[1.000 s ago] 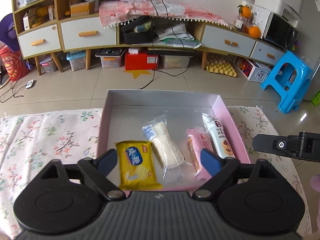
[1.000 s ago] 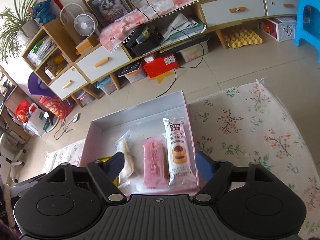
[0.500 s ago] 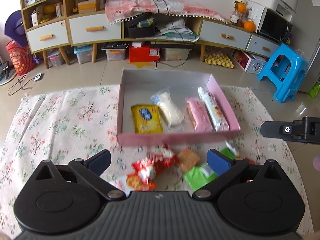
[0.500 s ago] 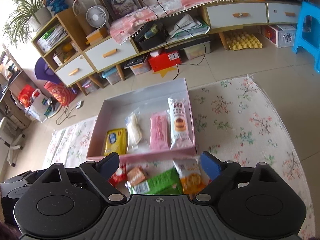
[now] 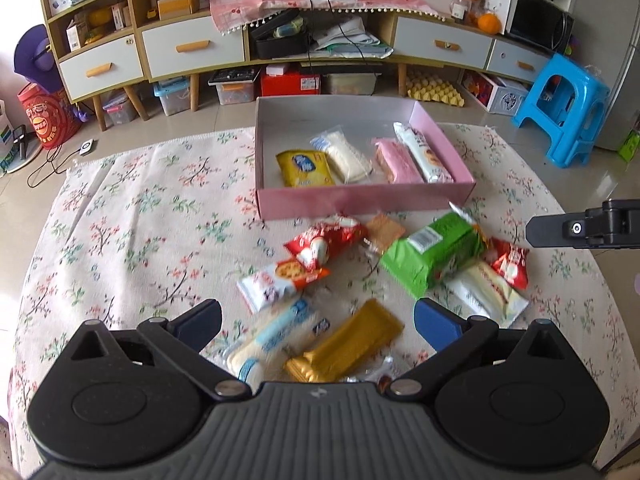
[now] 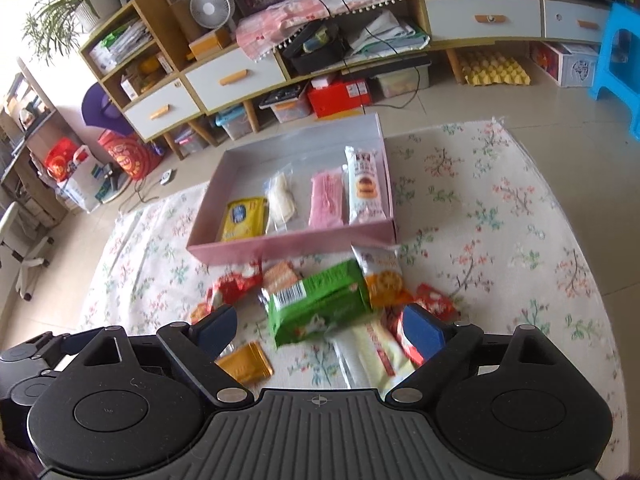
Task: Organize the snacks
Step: 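Grasp the blue-printed bread packet with the left tool while the right tool grasps the cream bread packet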
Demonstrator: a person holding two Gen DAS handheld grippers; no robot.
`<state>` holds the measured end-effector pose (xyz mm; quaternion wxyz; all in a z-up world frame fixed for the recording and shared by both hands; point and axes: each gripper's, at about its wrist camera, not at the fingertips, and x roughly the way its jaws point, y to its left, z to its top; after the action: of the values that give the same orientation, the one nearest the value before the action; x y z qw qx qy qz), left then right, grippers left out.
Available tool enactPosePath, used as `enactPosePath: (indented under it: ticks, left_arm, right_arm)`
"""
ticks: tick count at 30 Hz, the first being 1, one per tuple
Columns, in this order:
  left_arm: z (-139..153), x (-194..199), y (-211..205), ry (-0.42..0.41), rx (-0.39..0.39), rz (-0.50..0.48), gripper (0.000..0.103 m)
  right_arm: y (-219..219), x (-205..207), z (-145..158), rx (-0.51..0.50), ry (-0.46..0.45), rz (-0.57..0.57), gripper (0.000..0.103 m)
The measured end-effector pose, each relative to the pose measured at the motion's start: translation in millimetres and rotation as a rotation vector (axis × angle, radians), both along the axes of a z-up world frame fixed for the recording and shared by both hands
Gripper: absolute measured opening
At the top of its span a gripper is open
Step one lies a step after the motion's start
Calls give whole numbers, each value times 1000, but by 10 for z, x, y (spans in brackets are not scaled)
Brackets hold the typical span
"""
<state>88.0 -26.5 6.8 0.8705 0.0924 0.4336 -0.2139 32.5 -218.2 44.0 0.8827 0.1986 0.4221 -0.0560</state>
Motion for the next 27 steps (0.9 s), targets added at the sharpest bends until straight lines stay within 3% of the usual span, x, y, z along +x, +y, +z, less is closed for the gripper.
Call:
enactPosePath:
  ticks: [7,14,21,27]
  left_arm:
    - [-109,-101,111,2,-18,-2,103]
    - [-363,-33,296,54,23,27,103]
    - [-546,52,387,18,113,-39,103]
    - [-651,127,405,3,122,-151,99]
  right_arm:
    - [54,-124,-197,-18,41,9,92]
    - [3,-146,-408,44,127,46,92]
    - [-69,-64,-591,34,202,22,92]
    - [-6,56,-796,-14,257,105,92]
